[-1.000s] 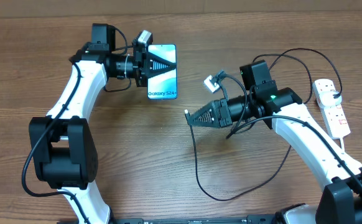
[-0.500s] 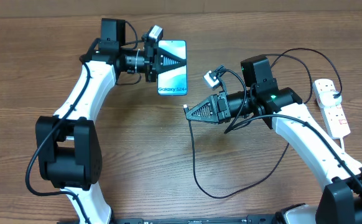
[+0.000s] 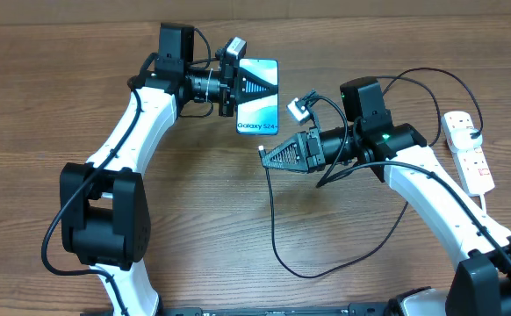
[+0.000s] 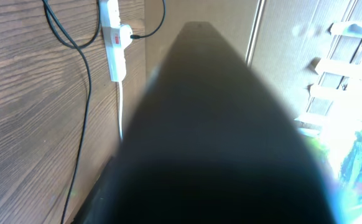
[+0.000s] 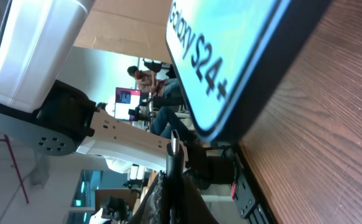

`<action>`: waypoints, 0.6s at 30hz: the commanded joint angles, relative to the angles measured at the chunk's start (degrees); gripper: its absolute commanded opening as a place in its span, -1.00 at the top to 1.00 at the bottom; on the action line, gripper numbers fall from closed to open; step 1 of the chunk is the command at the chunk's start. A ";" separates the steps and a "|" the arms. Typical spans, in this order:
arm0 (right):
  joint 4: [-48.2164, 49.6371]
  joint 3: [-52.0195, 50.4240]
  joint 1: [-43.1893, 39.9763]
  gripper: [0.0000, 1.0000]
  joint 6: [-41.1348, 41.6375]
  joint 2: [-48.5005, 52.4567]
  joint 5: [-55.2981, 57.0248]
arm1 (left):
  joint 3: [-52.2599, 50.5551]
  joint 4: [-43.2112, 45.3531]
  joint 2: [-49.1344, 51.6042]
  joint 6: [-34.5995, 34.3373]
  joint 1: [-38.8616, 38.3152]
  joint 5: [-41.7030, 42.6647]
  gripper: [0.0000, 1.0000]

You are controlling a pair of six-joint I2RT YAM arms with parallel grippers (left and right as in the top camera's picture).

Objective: Plug charger to phone and switch on socket

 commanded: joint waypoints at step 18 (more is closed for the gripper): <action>7.80 0.31 0.26 0.92 13.16 -0.13 6.78 | 1.77 0.52 -2.36 -1.20 -0.57 -0.37 0.91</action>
